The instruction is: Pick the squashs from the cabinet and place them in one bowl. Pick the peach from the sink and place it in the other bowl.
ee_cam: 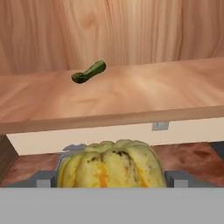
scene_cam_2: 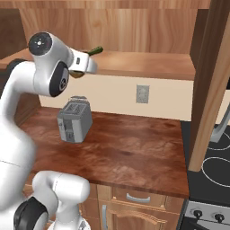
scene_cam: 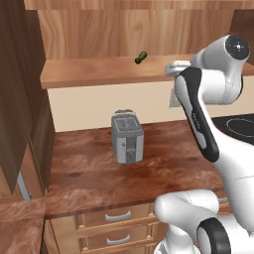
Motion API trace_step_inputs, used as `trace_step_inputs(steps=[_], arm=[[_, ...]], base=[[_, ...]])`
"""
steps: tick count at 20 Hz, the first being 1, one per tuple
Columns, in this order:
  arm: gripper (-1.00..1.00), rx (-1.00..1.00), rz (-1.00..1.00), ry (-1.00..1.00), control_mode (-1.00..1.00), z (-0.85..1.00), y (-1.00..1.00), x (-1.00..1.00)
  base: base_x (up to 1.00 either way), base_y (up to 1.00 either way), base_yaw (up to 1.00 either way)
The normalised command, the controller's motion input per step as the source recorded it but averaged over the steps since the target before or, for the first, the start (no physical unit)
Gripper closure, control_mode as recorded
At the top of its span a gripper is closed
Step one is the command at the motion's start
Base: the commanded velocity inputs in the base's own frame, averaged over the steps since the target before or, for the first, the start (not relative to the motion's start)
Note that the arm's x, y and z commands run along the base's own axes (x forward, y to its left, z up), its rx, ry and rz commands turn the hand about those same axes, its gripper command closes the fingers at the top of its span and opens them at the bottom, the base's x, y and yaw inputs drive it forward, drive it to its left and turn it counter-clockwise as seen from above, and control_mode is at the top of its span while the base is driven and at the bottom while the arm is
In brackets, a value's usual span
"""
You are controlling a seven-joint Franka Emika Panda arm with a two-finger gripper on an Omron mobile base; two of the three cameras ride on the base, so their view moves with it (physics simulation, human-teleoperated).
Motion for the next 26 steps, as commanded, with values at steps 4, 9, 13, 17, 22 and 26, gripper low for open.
trace_step_inputs(steps=[4, 9, 13, 17, 22, 26], arm=[[1.0, 0.02, -0.01, 0.09, -1.0, 0.0, 0.0, -0.74], [1.0, 0.0, 0.0, 0.07, -1.0, -0.08, 0.05, -0.64], [1.0, 0.0, 0.0, 0.16, -1.0, -0.43, 0.12, -0.43], [1.0, 0.0, 0.0, 0.24, -1.0, -0.5, 0.12, -0.36], [1.0, 0.01, 0.0, 0.3, -1.0, -0.28, 0.03, -0.13], [1.0, 0.02, 0.0, 0.33, -1.0, -0.1, 0.0, 0.0]], base=[[0.0, 0.0, 0.0], [0.0, 0.0, 0.0], [0.0, 0.0, 0.0], [0.0, 0.0, 0.0], [0.0, 0.0, 0.0], [0.0, 0.0, 0.0]])
